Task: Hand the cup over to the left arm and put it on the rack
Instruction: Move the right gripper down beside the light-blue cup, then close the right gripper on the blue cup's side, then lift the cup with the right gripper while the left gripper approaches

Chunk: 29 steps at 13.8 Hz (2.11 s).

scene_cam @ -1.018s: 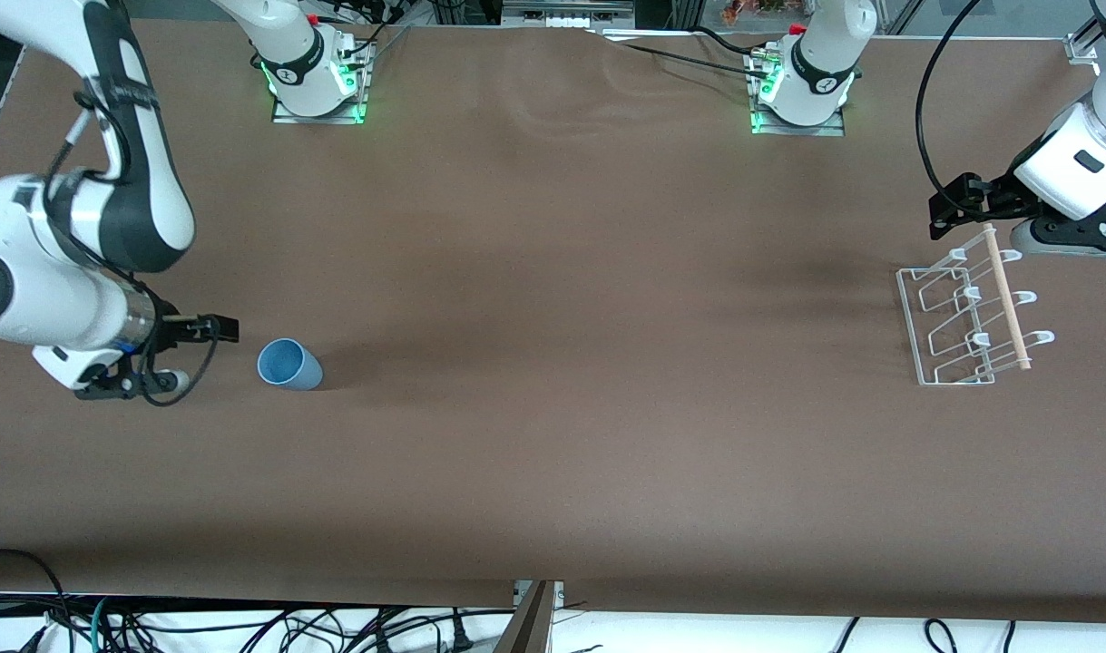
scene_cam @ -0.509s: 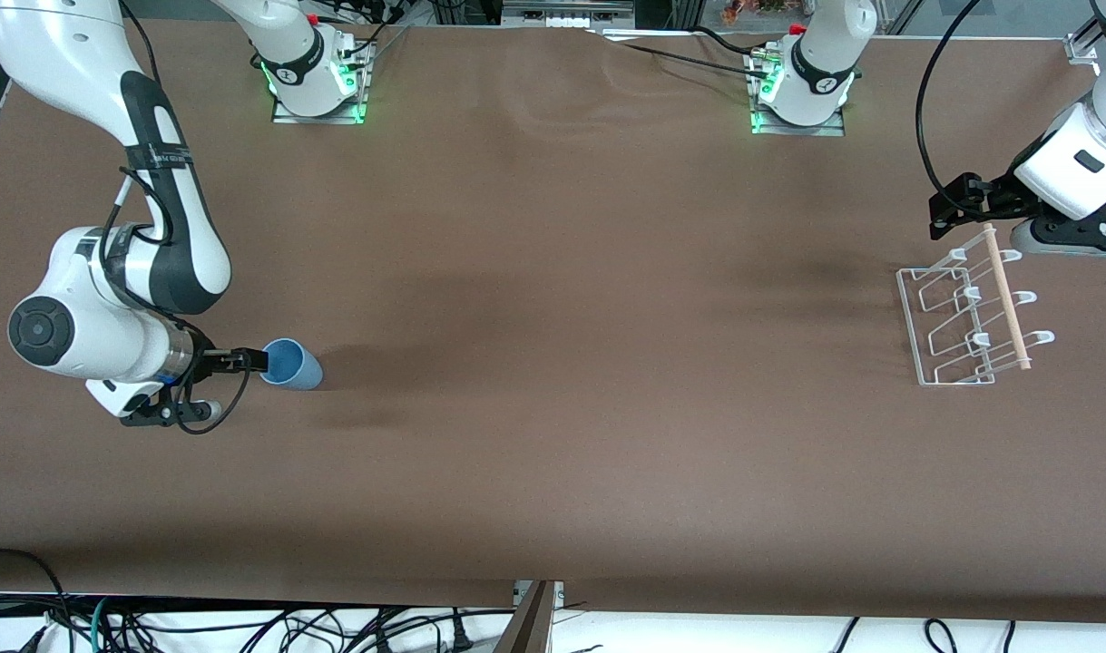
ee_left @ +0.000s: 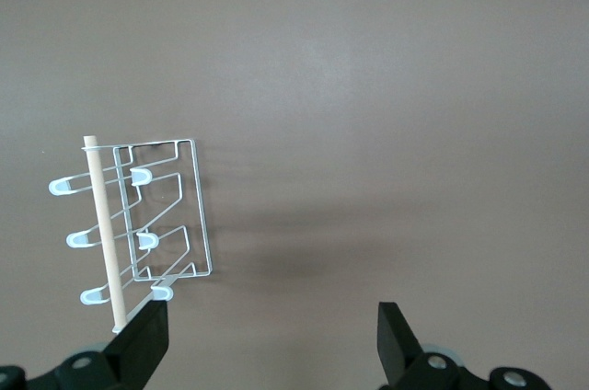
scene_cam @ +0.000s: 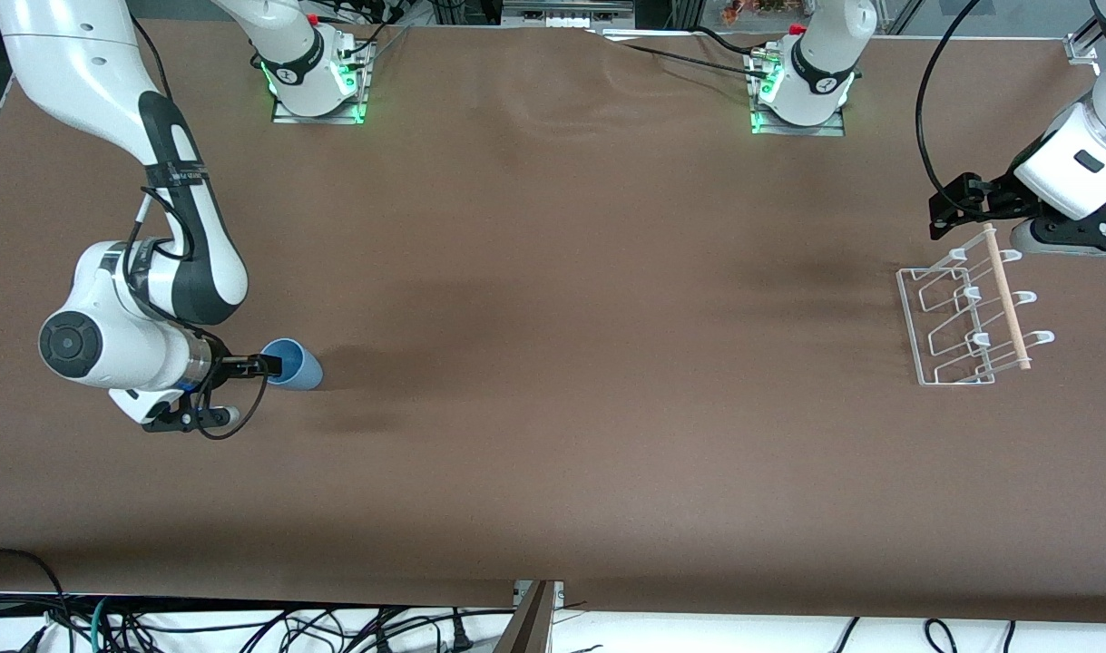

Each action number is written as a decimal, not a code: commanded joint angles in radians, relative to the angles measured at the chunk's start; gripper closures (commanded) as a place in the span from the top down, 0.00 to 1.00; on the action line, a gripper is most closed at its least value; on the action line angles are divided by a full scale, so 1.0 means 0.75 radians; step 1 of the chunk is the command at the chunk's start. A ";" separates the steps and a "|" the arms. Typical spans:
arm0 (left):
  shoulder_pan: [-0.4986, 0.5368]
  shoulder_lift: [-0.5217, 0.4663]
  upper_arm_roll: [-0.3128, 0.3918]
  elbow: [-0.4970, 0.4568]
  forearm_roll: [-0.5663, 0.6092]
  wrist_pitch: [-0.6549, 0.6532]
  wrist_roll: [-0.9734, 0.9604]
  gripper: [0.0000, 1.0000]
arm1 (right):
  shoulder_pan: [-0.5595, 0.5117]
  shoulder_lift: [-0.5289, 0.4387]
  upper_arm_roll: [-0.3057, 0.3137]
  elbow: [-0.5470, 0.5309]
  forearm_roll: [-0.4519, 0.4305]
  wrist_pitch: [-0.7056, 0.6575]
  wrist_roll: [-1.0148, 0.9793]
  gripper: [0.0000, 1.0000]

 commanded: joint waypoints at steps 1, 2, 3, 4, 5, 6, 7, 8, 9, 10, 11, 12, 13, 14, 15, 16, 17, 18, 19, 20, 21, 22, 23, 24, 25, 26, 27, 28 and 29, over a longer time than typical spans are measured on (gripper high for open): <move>-0.009 -0.009 0.003 0.015 0.012 -0.021 0.018 1.00 | 0.028 0.037 0.004 0.029 0.014 0.012 0.054 0.30; -0.009 -0.009 0.003 0.015 0.012 -0.021 0.016 1.00 | 0.030 0.037 0.004 0.029 0.016 0.012 0.081 0.08; -0.009 -0.009 0.003 0.015 0.012 -0.021 0.016 1.00 | 0.040 0.037 0.004 0.029 0.016 0.012 0.118 0.00; -0.009 -0.009 0.003 0.015 0.012 -0.021 0.016 1.00 | 0.052 0.037 0.004 0.029 0.014 0.012 0.154 0.00; -0.009 -0.009 0.003 0.015 0.012 -0.021 0.016 1.00 | 0.054 0.037 0.004 0.029 0.014 0.012 0.161 0.00; -0.009 -0.009 0.003 0.015 0.012 -0.021 0.016 1.00 | 0.054 0.037 0.004 0.029 0.012 0.010 0.157 0.00; -0.009 -0.009 0.003 0.015 0.012 -0.021 0.016 1.00 | 0.054 0.037 0.004 0.029 0.012 0.012 0.155 0.00; -0.009 -0.009 0.003 0.015 0.012 -0.021 0.016 1.00 | 0.054 0.041 0.004 0.031 0.016 0.014 0.161 0.00; -0.009 -0.009 0.003 0.015 0.012 -0.021 0.016 1.00 | 0.054 0.041 0.004 0.033 0.016 0.014 0.163 0.00; -0.009 -0.009 0.003 0.015 0.012 -0.021 0.016 1.00 | 0.052 0.041 0.004 0.035 0.028 0.014 0.167 0.00; -0.009 -0.009 0.003 0.015 0.012 -0.021 0.016 1.00 | 0.054 0.041 0.004 0.045 0.085 0.012 0.163 0.00; -0.009 -0.009 0.003 0.017 0.012 -0.021 0.016 1.00 | 0.054 0.039 0.004 0.063 0.160 0.010 0.167 0.00; -0.009 -0.009 0.003 0.015 0.012 -0.021 0.016 1.00 | 0.056 0.039 0.004 0.082 0.232 0.010 0.181 0.00; -0.009 -0.009 0.003 0.015 0.012 -0.021 0.018 1.00 | 0.058 0.037 0.004 0.098 0.277 0.008 0.212 0.00; -0.009 -0.009 0.003 0.015 0.012 -0.021 0.018 1.00 | 0.075 0.031 0.006 0.115 0.312 -0.005 0.271 0.00; -0.009 -0.009 0.003 0.015 0.012 -0.021 0.018 1.00 | 0.103 0.027 0.008 0.131 0.339 -0.009 0.354 0.00; -0.009 -0.009 0.003 0.015 0.012 -0.021 0.018 1.00 | 0.138 0.027 0.018 0.149 0.375 -0.009 0.462 0.00; -0.009 -0.009 0.003 0.015 0.012 -0.021 0.018 1.00 | 0.173 0.025 0.040 0.162 0.404 -0.009 0.559 0.00; -0.009 -0.009 0.003 0.015 0.012 -0.021 0.018 1.00 | 0.195 0.025 0.071 0.184 0.435 -0.007 0.639 0.00; -0.009 -0.009 0.003 0.015 0.012 -0.021 0.016 1.00 | 0.208 0.023 0.106 0.217 0.480 -0.009 0.725 0.00; -0.009 -0.009 0.003 0.015 0.012 -0.021 0.018 1.00 | 0.210 0.023 0.153 0.243 0.533 -0.009 0.819 0.00; -0.009 -0.009 0.003 0.015 0.012 -0.021 0.018 1.00 | 0.212 0.023 0.200 0.274 0.572 -0.009 0.898 0.00; -0.009 -0.009 0.003 0.015 0.012 -0.021 0.018 1.00 | 0.212 0.023 0.253 0.299 0.600 -0.009 0.972 0.00; -0.009 -0.009 0.003 0.015 0.012 -0.021 0.018 1.00 | 0.212 0.023 0.310 0.323 0.621 -0.007 1.044 0.00; -0.009 -0.009 0.003 0.015 0.012 -0.021 0.016 1.00 | 0.210 0.025 0.369 0.354 0.645 -0.003 1.125 0.00; -0.009 -0.009 0.003 0.017 0.012 -0.021 0.016 1.00 | 0.212 0.023 0.414 0.372 0.666 0.005 1.201 0.00; -0.011 -0.001 0.003 0.017 0.010 -0.021 0.030 1.00 | 0.212 0.023 0.459 0.391 0.680 0.008 1.246 0.00; -0.027 0.022 0.001 0.021 0.012 -0.023 0.026 1.00 | 0.212 0.023 0.512 0.411 0.701 0.010 1.296 0.00; -0.043 0.034 -0.003 0.033 -0.008 -0.027 0.026 1.00 | 0.212 0.023 0.545 0.442 0.713 0.010 1.347 0.00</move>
